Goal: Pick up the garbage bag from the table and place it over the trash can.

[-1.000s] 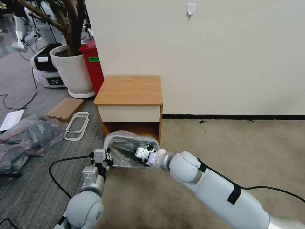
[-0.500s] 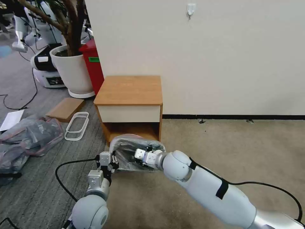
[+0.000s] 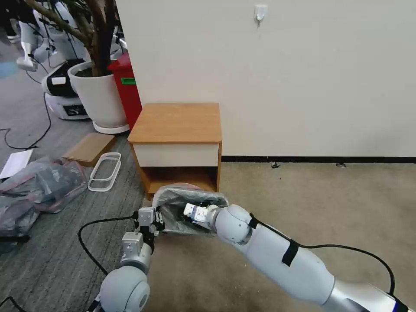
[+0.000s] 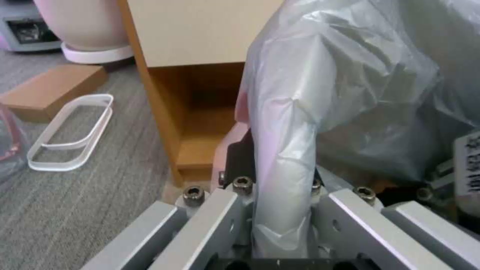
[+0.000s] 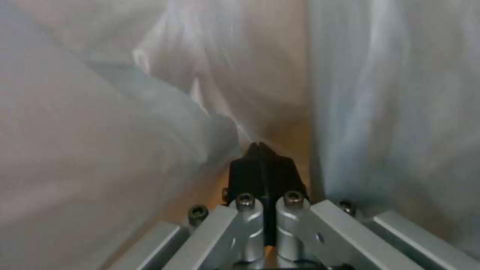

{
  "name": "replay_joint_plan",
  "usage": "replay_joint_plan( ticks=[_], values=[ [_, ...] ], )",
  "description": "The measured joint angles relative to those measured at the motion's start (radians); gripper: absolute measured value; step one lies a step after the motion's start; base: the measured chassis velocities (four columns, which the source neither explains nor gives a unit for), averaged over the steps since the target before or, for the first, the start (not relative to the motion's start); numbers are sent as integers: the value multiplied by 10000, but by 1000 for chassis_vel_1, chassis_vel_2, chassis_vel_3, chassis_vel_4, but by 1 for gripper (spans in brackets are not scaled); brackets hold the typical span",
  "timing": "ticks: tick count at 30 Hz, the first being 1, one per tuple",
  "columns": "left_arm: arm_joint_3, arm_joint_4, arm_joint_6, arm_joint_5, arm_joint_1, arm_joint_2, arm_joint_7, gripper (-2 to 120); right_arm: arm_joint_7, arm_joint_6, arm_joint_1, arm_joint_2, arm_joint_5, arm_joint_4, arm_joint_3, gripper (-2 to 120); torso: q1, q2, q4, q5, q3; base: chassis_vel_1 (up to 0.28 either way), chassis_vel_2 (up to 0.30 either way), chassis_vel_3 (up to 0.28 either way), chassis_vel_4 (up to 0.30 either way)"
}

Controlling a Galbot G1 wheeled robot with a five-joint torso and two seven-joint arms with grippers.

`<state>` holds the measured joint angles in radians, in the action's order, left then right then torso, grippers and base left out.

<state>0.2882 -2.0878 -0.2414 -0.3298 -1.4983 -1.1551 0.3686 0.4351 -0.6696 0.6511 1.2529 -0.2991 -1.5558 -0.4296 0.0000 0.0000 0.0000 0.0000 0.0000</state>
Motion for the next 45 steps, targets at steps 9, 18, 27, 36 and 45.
replay_joint_plan(
  ticks=[9, 18, 27, 36, 45],
  values=[
    [-2, -92, -19, -147, 4, -50, 34, 2, -124, -142, -3, 210, -306, 493, 39, 0, 0, 0, 0, 0, -1, 0, 0, 0, 0],
    [-85, -192, -134, -471, 10, -75, 222, 2, -151, -243, 59, 390, -601, 686, 79, 0, 0, 0, 0, 0, 0, 0, 0, 0, 0],
    [-128, -158, -194, -615, 72, -99, 228, 2, -314, -355, 152, 633, -882, 790, 38, 0, 0, 0, 0, 1, 0, 0, 0, 0, 0],
    [-179, -111, -217, -704, 128, -142, 248, 2, -325, -358, 159, 624, -1004, 940, 11, 0, 0, 0, 0, 0, 0, 0, 0, 0, 0],
    [-128, -235, -291, -916, 76, -29, 238, 2, -358, -203, 100, 331, -656, 985, -194, 0, 0, -1, 0, 1, 0, 0, 0, 0, 0]
  ],
)
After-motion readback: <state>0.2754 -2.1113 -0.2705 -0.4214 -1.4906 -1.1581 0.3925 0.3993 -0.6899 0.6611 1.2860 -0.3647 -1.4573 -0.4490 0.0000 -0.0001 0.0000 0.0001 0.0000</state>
